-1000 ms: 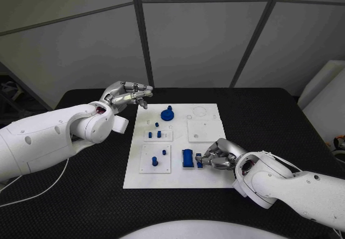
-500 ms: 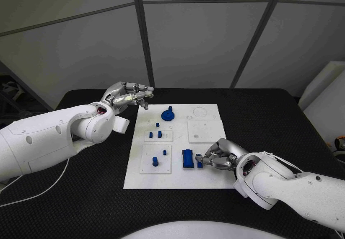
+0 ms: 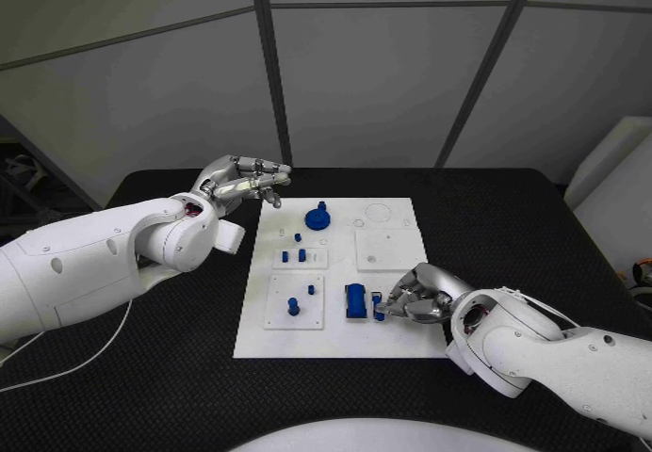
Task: Assemble the parts on the task board
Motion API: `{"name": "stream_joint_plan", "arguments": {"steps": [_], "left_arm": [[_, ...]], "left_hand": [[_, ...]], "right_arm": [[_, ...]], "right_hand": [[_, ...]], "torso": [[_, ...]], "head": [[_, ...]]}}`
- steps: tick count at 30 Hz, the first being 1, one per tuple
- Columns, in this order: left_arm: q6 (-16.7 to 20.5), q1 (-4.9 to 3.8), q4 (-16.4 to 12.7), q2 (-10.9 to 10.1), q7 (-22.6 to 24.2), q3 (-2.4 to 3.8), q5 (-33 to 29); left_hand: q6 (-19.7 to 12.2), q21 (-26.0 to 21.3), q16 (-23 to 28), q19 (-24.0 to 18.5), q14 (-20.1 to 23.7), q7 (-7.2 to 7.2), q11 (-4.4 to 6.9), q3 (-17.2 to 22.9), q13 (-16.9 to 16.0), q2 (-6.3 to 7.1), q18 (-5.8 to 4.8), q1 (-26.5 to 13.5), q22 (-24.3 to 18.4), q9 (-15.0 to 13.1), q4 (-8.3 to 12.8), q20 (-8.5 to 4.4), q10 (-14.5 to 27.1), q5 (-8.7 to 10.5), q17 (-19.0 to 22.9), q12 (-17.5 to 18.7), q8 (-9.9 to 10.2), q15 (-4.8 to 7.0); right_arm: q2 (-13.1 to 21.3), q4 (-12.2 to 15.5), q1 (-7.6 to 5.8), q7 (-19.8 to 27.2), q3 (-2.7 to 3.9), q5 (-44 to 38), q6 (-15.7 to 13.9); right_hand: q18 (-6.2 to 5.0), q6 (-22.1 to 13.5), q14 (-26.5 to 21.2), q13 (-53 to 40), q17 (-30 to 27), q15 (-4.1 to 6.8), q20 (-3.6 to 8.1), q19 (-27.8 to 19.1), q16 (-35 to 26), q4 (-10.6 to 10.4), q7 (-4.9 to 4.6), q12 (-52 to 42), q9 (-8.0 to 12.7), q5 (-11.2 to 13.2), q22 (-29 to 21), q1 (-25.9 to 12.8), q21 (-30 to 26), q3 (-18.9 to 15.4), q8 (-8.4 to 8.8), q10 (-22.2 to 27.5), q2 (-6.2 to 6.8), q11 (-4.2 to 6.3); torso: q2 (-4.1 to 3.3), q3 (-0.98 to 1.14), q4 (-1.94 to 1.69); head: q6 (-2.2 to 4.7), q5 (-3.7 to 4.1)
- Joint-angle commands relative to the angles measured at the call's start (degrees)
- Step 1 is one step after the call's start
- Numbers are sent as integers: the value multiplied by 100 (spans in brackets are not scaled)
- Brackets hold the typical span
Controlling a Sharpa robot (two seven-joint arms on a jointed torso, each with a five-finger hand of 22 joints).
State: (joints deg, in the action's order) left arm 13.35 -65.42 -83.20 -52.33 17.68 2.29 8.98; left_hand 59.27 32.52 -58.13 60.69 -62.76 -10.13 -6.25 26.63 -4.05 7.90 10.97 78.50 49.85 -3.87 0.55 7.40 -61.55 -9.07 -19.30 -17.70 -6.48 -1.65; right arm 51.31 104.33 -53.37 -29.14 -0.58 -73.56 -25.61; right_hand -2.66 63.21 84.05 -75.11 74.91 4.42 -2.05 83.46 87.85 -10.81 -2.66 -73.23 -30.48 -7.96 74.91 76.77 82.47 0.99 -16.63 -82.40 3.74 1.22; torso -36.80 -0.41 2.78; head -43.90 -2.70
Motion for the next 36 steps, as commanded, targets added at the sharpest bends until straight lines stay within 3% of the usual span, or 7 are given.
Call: {"name": "stream_joint_plan", "arguments": {"steps": [1, 18, 28, 33, 36], "left_arm": [[-58, -8, 0, 10, 19, 4, -12], [-54, -8, -4, 13, 10, 4, -12], [-50, -8, -8, 7, 3, 4, -12], [-47, -8, -6, 8, 6, 4, -12], [-38, -8, -5, 10, 6, 4, -12]], "left_hand": [[-30, -14, -4, 46, 38, -5, 2, -2, 8, -21, -47, 52, 0, 1, 27, -11, 57, -34, 9, -20, -27, -2], [-21, -13, -4, 45, 43, -8, -1, -1, 9, -20, -50, 47, 3, 0, 27, -12, 63, -27, 11, -23, -34, -5], [-21, -13, -4, 45, 43, -8, -1, -1, 9, -20, -50, 47, 3, 0, 27, -12, 63, -27, 11, -23, -34, -5], [-21, -13, -4, 45, 43, -8, -1, -1, 9, -20, -50, 47, 3, 0, 27, -12, 63, -27, 11, -23, -34, -5], [-21, -13, -4, 45, 43, -8, -1, -1, 9, -20, -50, 47, 3, 0, 27, -12, 63, -27, 11, -23, -34, -5]], "right_arm": [[-39, -90, 1, 75, -8, -132, 195], [-167, -315, 1, 144, -9, -191, 61], [-149, -309, 1, 279, -8, -194, -59], [-59, -225, 1, 709, -8, -100, -110], [37, -169, -1, 1203, -7, 128, -88]], "right_hand": [[22, -22, 529, -311, 1209, 20, 4, -22, 39, 52, -6, -3, -9, 57, 720, 103, -25, -9, 6, -7, -32, 8], [27, 23, 533, -348, 1225, 23, 4, -8, 48, -30, 4, -52, -27, 146, 738, 51, -11, -93, -26, -36, -121, 15], [27, 31, 534, -361, 1229, 26, 6, -4, 50, -55, 9, -70, -36, 186, 742, 39, -8, -128, -39, -47, -136, 19], [-17, -27, 500, -271, 1087, 16, 2, -134, -36, -132, -15, 68, -39, 161, 596, -34, -159, -242, -27, 24, -106, 2], [-112, -225, 408, -35, 740, -38, -36, -430, -266, -192, -105, 432, -8, 116, 261, -40, -512, -369, 68, 233, -72, -71]], "torso": [[-4, 0, -2], [1, -2, -3], [2, -1, -2], [7, 1, 3], [11, -8, -3]], "head": [[2, 7], [4, 8], [11, 2], [25, -2], [49, 27]]}}
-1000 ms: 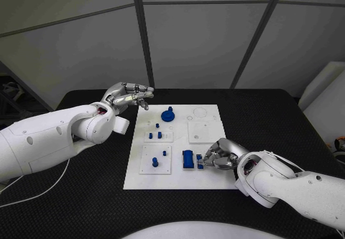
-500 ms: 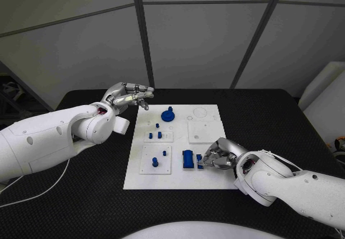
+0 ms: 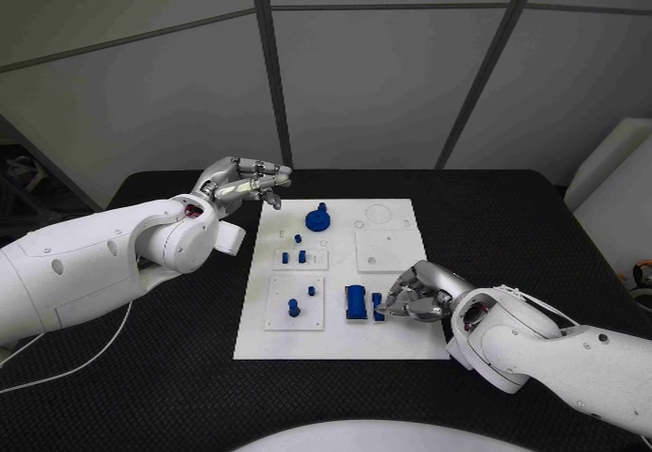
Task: Assemble the parts on the task board
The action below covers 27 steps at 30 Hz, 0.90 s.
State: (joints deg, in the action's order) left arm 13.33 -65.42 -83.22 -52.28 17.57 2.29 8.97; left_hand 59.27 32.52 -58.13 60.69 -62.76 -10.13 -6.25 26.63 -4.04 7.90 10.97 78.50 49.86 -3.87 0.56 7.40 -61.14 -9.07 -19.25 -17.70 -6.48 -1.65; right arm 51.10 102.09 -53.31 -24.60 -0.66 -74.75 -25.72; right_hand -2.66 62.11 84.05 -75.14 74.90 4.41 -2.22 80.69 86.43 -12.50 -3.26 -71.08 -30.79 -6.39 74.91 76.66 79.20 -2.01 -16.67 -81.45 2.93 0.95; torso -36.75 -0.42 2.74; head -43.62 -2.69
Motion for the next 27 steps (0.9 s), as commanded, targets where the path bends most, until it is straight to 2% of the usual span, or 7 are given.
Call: {"name": "stream_joint_plan", "arguments": {"steps": [1, 4, 8, 10, 14, 18, 27], "left_arm": [[-31, -8, -2, 4, 19, 4, -11], [5, -8, 12, 6, 60, 4, -13], [76, -8, 39, 25, 156, 3, -188], [114, -8, 65, 46, 217, 2, -311], [177, -8, 139, 107, 323, -5, -573], [270, -8, 315, 236, 430, -19, -972], [504, 14, 843, 613, 740, -33, -1534]], "left_hand": [[-21, -13, -4, 45, 43, -8, -1, -2, 8, -20, -50, 45, 3, 0, 26, -12, 22, -26, 7, -23, -34, -5], [-24, -13, -5, 44, 45, -11, -4, -6, 9, -16, -52, 33, 4, 1, 19, -11, 27, -22, 8, -25, -34, -8], [-32, -34, -4, 29, 58, -8, -6, -58, 8, 37, -57, -44, -4, 3, -15, -1, 32, -14, 15, -37, -35, -20], [-42, -71, 20, 0, 93, -6, -6, -104, 6, 74, -60, -102, -24, 5, -47, 10, 32, -12, 29, -50, -35, -30], [-74, -468, 462, -380, 536, -27, -34, -250, 12, 118, -75, -176, -255, 6, -130, 87, 82, 6, 248, -70, -40, -111], [-154, -1123, 1415, -854, 858, -85, -122, -364, 40, 91, -84, -154, -721, 11, -218, 244, 201, 34, 718, 36, -27, -251], [-170, -2644, 3769, -1626, 740, 32, -188, -440, 51, 77, -27, -26, -2127, 9, -413, 687, -89, 36, 1490, 631, 78, -519]], "right_arm": [[84, 67, -9, 903, 2, 342, -82], [172, 92, -63, 1662, 5, 988, -134], [194, -40, -216, 2507, 7, 2044, -108], [168, -222, -308, 2861, 8, 2565, -55], [40, -739, -490, 3416, 10, 3670, 89], [-178, -1359, -605, 3897, 25, 4710, 245], [-799, -2564, -672, 4498, 357, 5409, 423]], "right_hand": [[-147, -178, 373, 70, 611, -54, -31, -257, -214, -38, -73, 371, 37, -58, 141, -28, -314, -95, 107, 223, 12, -67], [-414, -660, 24, 1158, -474, -190, -144, -1150, -1073, -90, -273, 1983, 159, -494, -894, 67, -1453, -240, 386, 1143, 29, -237], [-770, -917, -797, 2419, -2631, -364, -326, -2470, -3208, -135, -450, 3590, 381, -587, -2565, 343, -3441, -364, 621, 2045, -81, -422], [-755, -934, -1320, 2862, -3563, -473, -421, -2659, -4369, -134, -541, 4069, 484, -606, -2842, 524, -3867, -388, 683, 2354, -141, -522], [-726, -930, -1851, 3985, -4049, -705, -647, -3018, -5406, -114, -699, 5068, 744, -602, -3399, 858, -4694, -425, 811, 2576, -216, -727], [-733, -782, -2457, 5070, -4825, -964, -896, -3447, -6584, -80, -719, 5669, 1133, -532, -4043, 1198, -5633, -391, 1021, 2322, -349, -845], [-790, -581, -2288, 6538, -5862, -1097, -1126, -3259, -7832, -25, -731, 6225, 1773, -515, -4852, 1332, -6572, -416, 1305, 1998, -445, -890]], "torso": [[8, -9, 1], [29, -18, 4], [76, -32, -2], [115, -43, 7], [196, -81, 8], [291, -119, 23], [406, -126, 87]], "head": [[27, 32], [63, 48], [123, 83], [135, 92], [228, 128], [317, 160], [679, 243]]}}
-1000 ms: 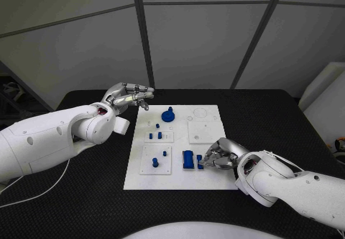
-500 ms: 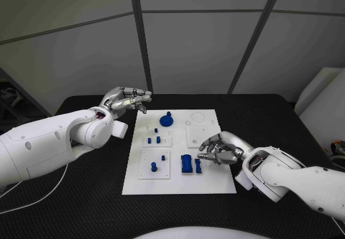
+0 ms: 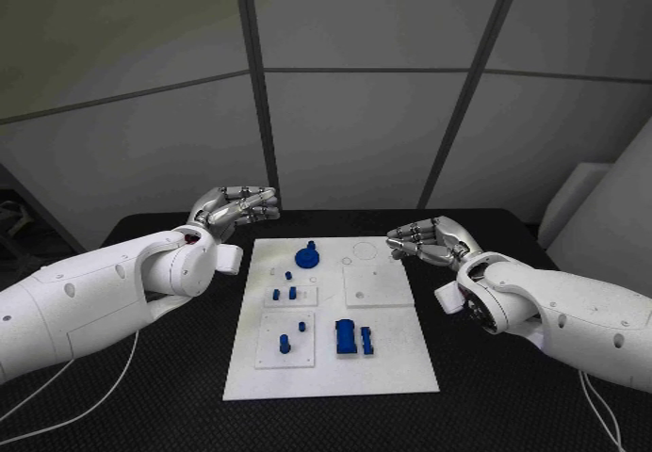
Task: Assemble the parts on the task board
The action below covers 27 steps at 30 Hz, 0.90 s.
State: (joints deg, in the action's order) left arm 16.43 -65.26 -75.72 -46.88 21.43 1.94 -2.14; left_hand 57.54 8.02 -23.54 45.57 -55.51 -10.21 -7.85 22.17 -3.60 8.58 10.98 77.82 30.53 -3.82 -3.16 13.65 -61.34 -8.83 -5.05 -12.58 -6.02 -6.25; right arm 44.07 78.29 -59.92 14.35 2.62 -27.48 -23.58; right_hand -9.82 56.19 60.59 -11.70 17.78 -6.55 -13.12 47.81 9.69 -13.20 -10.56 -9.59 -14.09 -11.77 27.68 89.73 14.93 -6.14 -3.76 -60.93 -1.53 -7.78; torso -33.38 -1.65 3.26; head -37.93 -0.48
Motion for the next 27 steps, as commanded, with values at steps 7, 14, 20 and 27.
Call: {"name": "stream_joint_plan", "arguments": {"steps": [7, 14, 20, 27], "left_arm": [[526, 43, 347, 317, 474, 0, -536], [390, 75, 359, 364, 283, -5, -382], [820, 153, 37, 337, 383, -39, -274], [1869, 345, -749, 274, 627, -123, -11]], "left_hand": [[-60, -443, 1284, -638, 353, 167, -241, -191, 8, -8, -41, 59, -801, 12, -86, 271, 65, 7, 144, 653, 232, -310], [-1955, -802, 1742, -1922, 2067, 457, 99, -924, 360, -309, -329, -2542, -1624, 382, 316, -273, 2091, 289, 505, 1258, 602, -6], [-2794, -802, 1880, -2502, 2838, 581, 250, -1211, 360, -431, -610, -3706, -1940, 382, 316, -514, 2983, 423, 505, 1258, 602, 134], [-3548, -802, 2354, -3029, 3529, 1021, 785, -1467, 360, -858, -610, -4746, -2224, 382, 316, -729, 3788, 883, 505, 1258, 602, 625]], "right_arm": [[-499, -857, -19, 779, 120, 914, 253], [-569, -931, -10, 551, 114, 718, 112], [-444, -516, -13, 748, 40, 1120, -317], [-148, 468, -20, 1213, -137, 2072, -1333]], "right_hand": [[-80, -241, -221, 796, -942, -214, -245, -99, -614, 275, -140, 584, 604, -29, -868, -193, -966, -58, 16, 139, -79, -201], [295, -2032, -2153, 1170, -1318, 75, 264, -1625, -969, 658, 252, 959, 939, 370, -1595, -3175, -1493, 179, 376, 2146, 153, 116], [393, -2814, -3001, 1170, -1778, 201, 495, -2312, -969, 816, 424, 959, 1409, 548, -1851, -4436, -1493, 614, 376, 3005, 153, 261], [517, -3522, -3771, 1170, -1778, 655, 702, -2935, -969, 1320, 584, 959, 1409, 705, -2082, -5579, -1493, 614, 376, 3784, 153, 778]], "torso": [[87, 18, 29], [86, 23, 11], [169, 110, -196], [220, 165, -326]], "head": [[334, 31], [347, 31], [352, 42], [355, 48]]}}
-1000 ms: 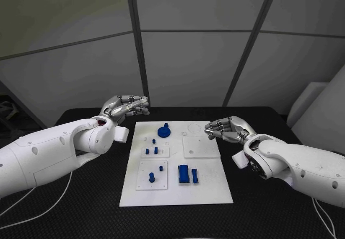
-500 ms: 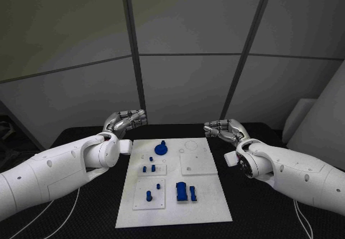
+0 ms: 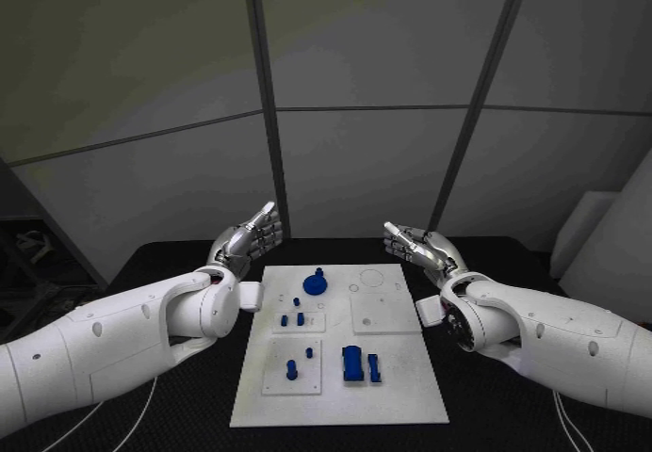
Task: Assemble the parts on the task board
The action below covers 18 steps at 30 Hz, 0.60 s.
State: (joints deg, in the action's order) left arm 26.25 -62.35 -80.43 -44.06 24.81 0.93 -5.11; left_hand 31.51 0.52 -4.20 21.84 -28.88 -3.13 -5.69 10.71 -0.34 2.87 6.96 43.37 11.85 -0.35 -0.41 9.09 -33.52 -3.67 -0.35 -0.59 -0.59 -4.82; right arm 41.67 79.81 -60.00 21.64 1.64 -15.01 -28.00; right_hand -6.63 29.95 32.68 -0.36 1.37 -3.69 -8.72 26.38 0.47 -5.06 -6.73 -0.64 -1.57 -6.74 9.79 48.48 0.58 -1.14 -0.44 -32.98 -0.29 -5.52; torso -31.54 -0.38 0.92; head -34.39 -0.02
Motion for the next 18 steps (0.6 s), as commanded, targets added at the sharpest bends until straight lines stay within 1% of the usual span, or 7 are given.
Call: {"name": "stream_joint_plan", "arguments": {"steps": [1, 4, 5, 6, 7, 9, 18], "left_arm": [[1023, 79, -380, -17, 321, -32, 320], [1379, 144, -647, -38, 404, -60, 409], [1470, 161, -715, -44, 425, -68, 432], [1550, 176, -775, -49, 444, -74, 452], [1621, 189, -829, -53, 460, -80, 470], [1725, 208, -906, -59, 484, -88, 496], [1787, 219, -953, -63, 499, -93, 511]], "left_hand": [[-1033, -52, 420, -713, 944, 313, 569, -350, 34, -287, -210, -1420, -388, 35, 41, -301, 1096, 367, 35, 59, 59, 482], [-1269, -52, 420, -879, 1163, 313, 569, -429, 34, -287, -213, -1745, -477, 35, 41, -366, 1350, 367, 35, 59, 59, 482], [-1342, -52, 420, -928, 1230, 313, 569, -456, 34, -287, -696, -1845, -504, 35, 41, -387, 1423, 367, 35, 59, 59, 482], [-1419, -52, 420, -979, 1300, 313, 569, -481, 34, -287, -696, -1948, -533, 35, 41, -410, 1507, 367, 35, 59, 59, 482], [-1482, -52, 420, -1027, 1360, 313, 569, -505, 34, -287, -696, -2041, -558, 35, 41, -430, 1578, 367, 35, 59, 59, 482], [-1601, -52, 420, -1107, 1469, 313, 569, -545, 34, -287, -696, -2204, -603, 35, 41, -464, 1705, 367, 35, 59, 59, 482], [-2095, -52, 420, -1457, 1921, 313, 569, -1071, 34, -287, -696, -2881, -1185, 35, 41, -909, 2228, 367, 35, 59, 59, 482]], "right_arm": [[127, 432, -12, 540, -59, 937, -1010], [217, 732, -15, 681, -113, 1228, -1320], [239, 805, -15, 716, -126, 1299, -1396], [258, 868, -15, 746, -138, 1360, -1460], [275, 922, -16, 772, -147, 1412, -1517], [296, 993, -16, 805, -160, 1481, -1589], [302, 1014, -16, 815, -164, 1501, -1611]], "right_hand": [[199, -979, -1071, 36, -137, 369, 285, -862, -47, 506, 221, 64, 157, 221, -320, -1586, -58, 114, 44, 1077, 29, 552], [202, -1210, -1321, 36, -137, 369, 351, -1066, -47, 506, 271, 64, 157, 271, -397, -1958, -58, 114, 44, 1329, 29, 552], [247, -1278, -1396, 36, -137, 369, 372, -1127, -47, 506, 673, 64, 157, 674, -418, -2070, -58, 114, 44, 1406, 29, 552], [663, -1348, -1473, 36, -137, 369, 391, -1190, -47, 506, 673, 64, 157, 674, -441, -2184, -58, 114, 44, 1488, 29, 552], [261, -1411, -1542, 36, -137, 369, 411, -1245, -47, 506, 673, 64, 157, 674, -462, -2287, -58, 114, 44, 1555, 29, 552], [663, -1521, -1666, 36, -137, 369, 443, -1344, -47, 506, 673, 64, 157, 674, -499, -2470, -58, 114, 44, 1683, 29, 552], [663, -1990, -2171, 36, -137, 369, 872, -1742, -47, 506, 673, 64, 157, 674, -979, -3223, -58, 114, 44, 2190, 29, 552]], "torso": [[36, 38, -92], [36, 38, -92], [36, 38, -92], [36, 38, -92], [36, 38, -92], [36, 38, -92], [36, 38, -92]], "head": [[1, 2], [1, 2], [1, 2], [1, 2], [1, 2], [1, 2], [1, 2]]}}
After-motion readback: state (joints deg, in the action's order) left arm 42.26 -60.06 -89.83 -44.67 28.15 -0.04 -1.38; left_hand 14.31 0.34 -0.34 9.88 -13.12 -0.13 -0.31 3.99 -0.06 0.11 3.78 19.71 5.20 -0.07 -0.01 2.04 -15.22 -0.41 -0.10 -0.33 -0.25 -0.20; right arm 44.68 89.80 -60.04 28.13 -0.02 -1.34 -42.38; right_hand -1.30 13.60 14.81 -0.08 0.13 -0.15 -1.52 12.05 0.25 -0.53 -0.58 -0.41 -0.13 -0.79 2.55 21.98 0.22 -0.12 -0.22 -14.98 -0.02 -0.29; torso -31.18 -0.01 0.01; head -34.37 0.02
